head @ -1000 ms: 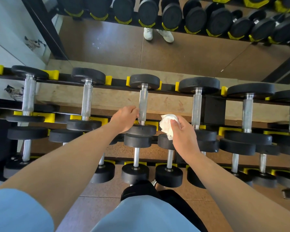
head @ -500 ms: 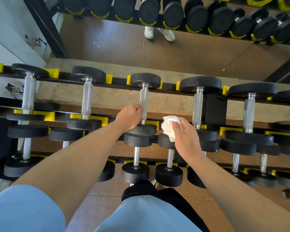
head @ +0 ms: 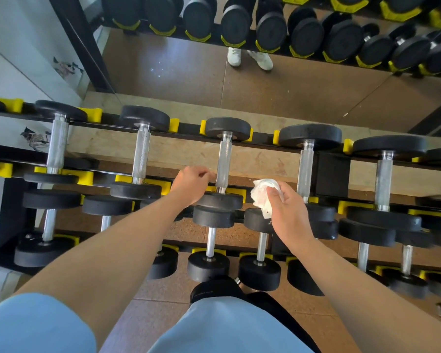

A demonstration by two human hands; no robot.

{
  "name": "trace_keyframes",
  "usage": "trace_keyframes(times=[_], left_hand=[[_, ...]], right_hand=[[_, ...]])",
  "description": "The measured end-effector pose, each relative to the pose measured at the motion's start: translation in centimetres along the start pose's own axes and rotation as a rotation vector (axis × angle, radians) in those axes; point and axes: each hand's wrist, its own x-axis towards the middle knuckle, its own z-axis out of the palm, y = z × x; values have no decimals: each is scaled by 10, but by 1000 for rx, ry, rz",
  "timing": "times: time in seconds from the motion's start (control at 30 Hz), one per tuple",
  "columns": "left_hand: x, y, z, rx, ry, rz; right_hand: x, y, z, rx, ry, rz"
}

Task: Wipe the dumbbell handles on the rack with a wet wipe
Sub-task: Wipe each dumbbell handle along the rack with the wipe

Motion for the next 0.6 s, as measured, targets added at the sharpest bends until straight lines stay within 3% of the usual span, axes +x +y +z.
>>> trace_keyframes(times=[0.13, 0.4, 0.6], left_hand=[[0, 5, -5, -20, 53, 1], [10, 30, 4, 71, -27, -51], [19, 21, 9, -126, -107, -1]], right_hand=[[-3, -2, -7, -2, 18, -8], [-8, 0, -17, -6, 72, 18], [-21, 11, -20, 20, 95, 57]])
